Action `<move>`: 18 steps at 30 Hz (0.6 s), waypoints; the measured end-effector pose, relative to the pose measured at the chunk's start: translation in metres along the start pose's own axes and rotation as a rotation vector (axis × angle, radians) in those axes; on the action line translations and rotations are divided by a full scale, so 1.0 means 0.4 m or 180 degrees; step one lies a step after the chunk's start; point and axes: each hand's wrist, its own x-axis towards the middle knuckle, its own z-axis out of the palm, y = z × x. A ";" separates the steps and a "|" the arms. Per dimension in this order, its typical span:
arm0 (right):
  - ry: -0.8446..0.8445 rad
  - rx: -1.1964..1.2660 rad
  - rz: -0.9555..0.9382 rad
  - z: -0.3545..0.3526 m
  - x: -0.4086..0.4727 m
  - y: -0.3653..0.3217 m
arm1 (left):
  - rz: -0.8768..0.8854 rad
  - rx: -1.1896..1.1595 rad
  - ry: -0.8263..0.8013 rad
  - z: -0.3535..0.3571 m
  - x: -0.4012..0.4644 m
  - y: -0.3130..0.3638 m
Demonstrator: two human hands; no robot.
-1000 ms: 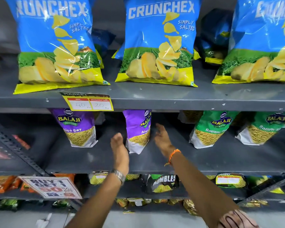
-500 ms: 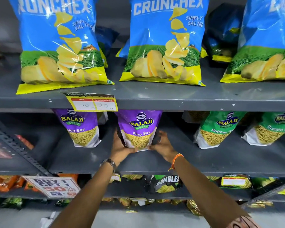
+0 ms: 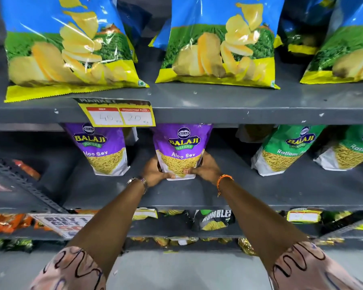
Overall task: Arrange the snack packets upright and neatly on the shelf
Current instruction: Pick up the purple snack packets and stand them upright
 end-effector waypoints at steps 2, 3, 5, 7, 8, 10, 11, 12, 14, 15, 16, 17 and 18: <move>0.0056 -0.0206 -0.0017 0.007 -0.034 0.008 | -0.0067 -0.0063 -0.0043 0.004 -0.028 -0.014; 0.0060 -0.0274 -0.0041 0.011 -0.052 0.013 | -0.0089 -0.0081 -0.0043 0.006 -0.042 -0.021; 0.0049 -0.0321 -0.0082 0.020 -0.091 0.023 | -0.0105 -0.0036 -0.0003 0.010 -0.076 -0.039; 0.0058 -0.0383 -0.0087 0.029 -0.129 0.032 | -0.0062 0.0147 0.0017 0.014 -0.108 -0.057; 0.0074 -0.0428 -0.0076 0.033 -0.145 0.036 | -0.0034 0.0203 -0.0018 0.016 -0.120 -0.067; 0.0113 -0.0512 -0.0075 0.043 -0.177 0.046 | -0.0044 0.0263 -0.0084 0.018 -0.146 -0.082; 0.0137 -0.0547 -0.0088 0.048 -0.188 0.051 | -0.0050 0.0289 -0.0082 0.017 -0.157 -0.086; 0.0152 -0.0573 -0.0106 0.051 -0.198 0.055 | -0.0042 0.0295 -0.0078 0.016 -0.165 -0.090; 0.0146 -0.0578 -0.0144 0.055 -0.208 0.057 | -0.0008 0.0346 -0.0044 0.017 -0.175 -0.090; 0.0137 -0.0563 -0.0158 0.056 -0.208 0.057 | 0.0011 0.0390 -0.0019 0.018 -0.179 -0.085; 0.0126 -0.0546 -0.0162 0.056 -0.209 0.056 | 0.0023 0.0393 -0.0021 0.019 -0.182 -0.080; 0.0118 -0.0527 -0.0163 0.057 -0.210 0.054 | 0.0019 0.0370 -0.0042 0.019 -0.184 -0.077; 0.0113 -0.0506 -0.0163 0.059 -0.212 0.054 | 0.0008 0.0357 -0.0060 0.019 -0.187 -0.075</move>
